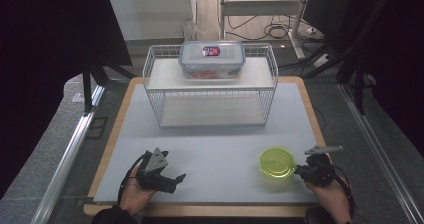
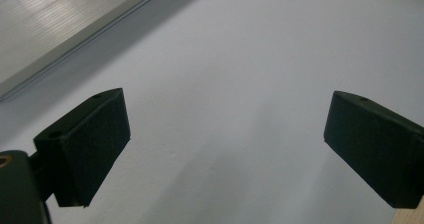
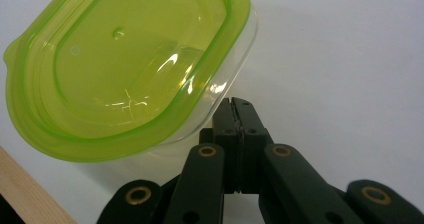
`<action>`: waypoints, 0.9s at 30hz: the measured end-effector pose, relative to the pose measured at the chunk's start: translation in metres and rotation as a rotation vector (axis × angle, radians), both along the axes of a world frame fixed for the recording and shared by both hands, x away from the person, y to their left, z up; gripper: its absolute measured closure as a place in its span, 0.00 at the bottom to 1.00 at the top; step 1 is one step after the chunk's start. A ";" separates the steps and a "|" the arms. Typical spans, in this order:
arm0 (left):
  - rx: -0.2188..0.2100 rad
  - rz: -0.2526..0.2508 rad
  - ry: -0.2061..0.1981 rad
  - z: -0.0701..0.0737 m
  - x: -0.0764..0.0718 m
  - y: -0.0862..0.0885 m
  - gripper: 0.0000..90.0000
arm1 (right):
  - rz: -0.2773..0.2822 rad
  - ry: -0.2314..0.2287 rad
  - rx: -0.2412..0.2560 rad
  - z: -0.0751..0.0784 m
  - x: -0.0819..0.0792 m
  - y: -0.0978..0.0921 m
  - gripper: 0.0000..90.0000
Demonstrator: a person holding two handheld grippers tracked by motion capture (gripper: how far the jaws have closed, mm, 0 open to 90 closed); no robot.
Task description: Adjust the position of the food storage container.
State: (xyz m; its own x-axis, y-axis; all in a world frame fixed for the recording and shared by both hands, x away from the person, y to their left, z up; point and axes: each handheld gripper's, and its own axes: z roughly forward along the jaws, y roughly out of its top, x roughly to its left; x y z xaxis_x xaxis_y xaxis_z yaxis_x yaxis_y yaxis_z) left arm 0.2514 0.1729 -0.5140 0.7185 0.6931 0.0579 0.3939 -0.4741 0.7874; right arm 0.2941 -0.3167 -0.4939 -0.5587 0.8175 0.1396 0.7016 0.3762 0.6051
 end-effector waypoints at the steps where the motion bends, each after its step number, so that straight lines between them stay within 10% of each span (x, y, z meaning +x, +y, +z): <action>1: 0.001 -0.001 0.000 0.000 0.000 0.000 0.05 | 0.004 0.004 0.001 0.000 0.000 0.002 1.00; 27: 0.002 -0.001 0.008 -0.001 0.001 0.000 0.05 | 0.152 0.044 0.086 -0.012 0.014 0.083 1.00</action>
State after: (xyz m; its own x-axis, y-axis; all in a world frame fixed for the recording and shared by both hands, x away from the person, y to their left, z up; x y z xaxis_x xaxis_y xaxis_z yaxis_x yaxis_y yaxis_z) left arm 0.2528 0.1732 -0.5151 0.7197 0.6922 0.0535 0.3995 -0.4759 0.7835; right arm 0.3082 -0.2335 -0.5058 -0.6667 0.7081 0.2326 0.6671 0.4279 0.6098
